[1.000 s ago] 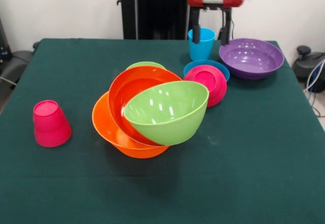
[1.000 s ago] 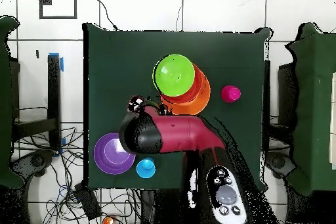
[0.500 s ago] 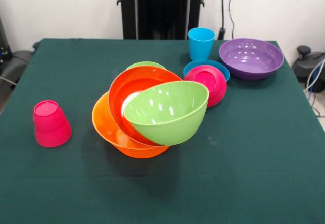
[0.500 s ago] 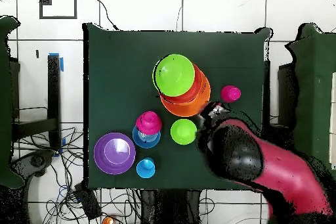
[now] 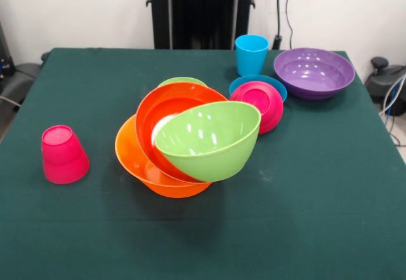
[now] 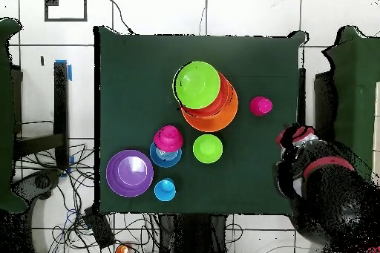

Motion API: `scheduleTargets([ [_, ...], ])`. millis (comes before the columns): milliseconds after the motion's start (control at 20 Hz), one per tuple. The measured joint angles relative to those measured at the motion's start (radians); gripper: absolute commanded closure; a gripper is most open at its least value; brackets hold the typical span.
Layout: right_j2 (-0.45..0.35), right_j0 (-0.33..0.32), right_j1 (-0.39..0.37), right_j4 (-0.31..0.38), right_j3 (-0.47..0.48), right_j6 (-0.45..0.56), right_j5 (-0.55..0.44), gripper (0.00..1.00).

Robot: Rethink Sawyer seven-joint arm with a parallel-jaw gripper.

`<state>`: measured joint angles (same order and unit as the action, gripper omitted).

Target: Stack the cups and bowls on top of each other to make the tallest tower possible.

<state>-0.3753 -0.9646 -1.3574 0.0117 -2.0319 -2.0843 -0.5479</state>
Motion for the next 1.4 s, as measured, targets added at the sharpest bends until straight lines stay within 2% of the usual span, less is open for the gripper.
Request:
scheduleTargets([
  [350, -0.057, -0.005, -0.032, -0.002, 0.000, 0.031, -0.001, 0.00],
  [550, -0.092, -0.007, -0.025, -0.006, -0.003, 0.031, -0.001, 0.00],
  [800, -0.117, 0.008, 0.044, 0.012, -0.004, 0.031, 0.021, 0.00],
  [1150, -0.064, 0.167, 0.217, 0.126, -0.004, 0.031, 0.149, 0.00],
  [1200, -0.040, 0.223, 0.259, 0.147, -0.003, 0.029, 0.186, 0.00],
  [1400, 0.009, 0.334, 0.330, 0.168, -0.003, 0.022, 0.244, 0.00],
])
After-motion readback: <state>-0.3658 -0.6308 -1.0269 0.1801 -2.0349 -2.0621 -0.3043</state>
